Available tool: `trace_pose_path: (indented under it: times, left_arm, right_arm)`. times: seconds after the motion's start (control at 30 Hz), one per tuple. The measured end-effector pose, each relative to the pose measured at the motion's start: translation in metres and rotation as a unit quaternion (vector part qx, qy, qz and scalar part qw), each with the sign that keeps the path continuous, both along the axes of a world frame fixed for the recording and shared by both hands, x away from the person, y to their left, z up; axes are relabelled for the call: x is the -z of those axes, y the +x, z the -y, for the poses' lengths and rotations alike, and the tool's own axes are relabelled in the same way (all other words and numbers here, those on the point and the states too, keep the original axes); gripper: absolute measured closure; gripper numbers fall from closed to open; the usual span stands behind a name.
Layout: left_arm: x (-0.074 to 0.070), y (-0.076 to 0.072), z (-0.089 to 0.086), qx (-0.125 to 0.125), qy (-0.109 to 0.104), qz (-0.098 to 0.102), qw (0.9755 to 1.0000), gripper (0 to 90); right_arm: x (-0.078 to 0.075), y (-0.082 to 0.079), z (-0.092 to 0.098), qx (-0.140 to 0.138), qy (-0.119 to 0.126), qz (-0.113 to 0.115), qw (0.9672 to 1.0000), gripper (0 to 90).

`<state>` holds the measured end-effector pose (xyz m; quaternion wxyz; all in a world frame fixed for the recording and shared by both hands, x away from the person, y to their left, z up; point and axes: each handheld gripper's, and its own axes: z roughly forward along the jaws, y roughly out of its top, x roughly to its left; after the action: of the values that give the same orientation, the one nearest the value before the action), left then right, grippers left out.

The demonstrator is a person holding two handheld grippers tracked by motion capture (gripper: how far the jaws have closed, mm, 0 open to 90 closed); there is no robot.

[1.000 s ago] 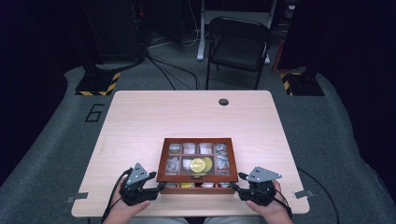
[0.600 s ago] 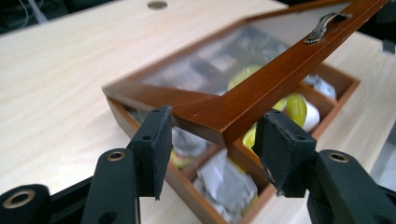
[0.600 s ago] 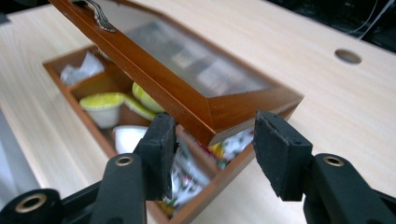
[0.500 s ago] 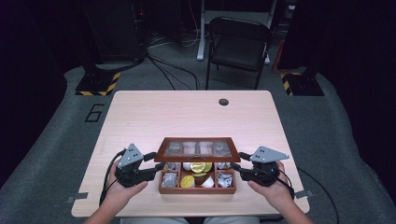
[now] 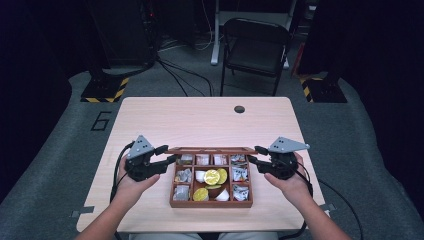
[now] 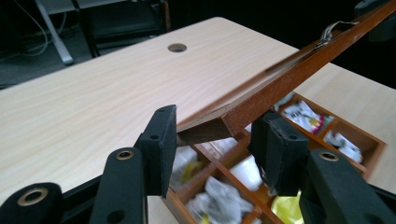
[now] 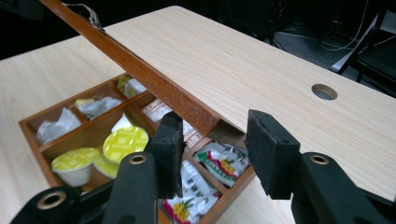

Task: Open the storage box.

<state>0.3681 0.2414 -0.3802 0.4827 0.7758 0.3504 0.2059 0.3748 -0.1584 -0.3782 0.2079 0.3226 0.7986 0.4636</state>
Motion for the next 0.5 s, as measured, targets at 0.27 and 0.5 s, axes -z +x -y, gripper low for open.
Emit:
trace_pose_path:
  times: [0.27,0.5]
  left_arm:
    - [-0.002,0.027,0.002,-0.021,-0.013,0.008,0.9997,53.4]
    - [0.003,0.051,0.002,-0.026,-0.035,0.002,0.999,53.3]
  right_arm:
    - [0.006,0.03,-0.001,0.033,0.013,-0.013,0.9993,56.0]
    - [0.013,0.059,-0.005,0.034,0.025,-0.033,0.9986,55.0]
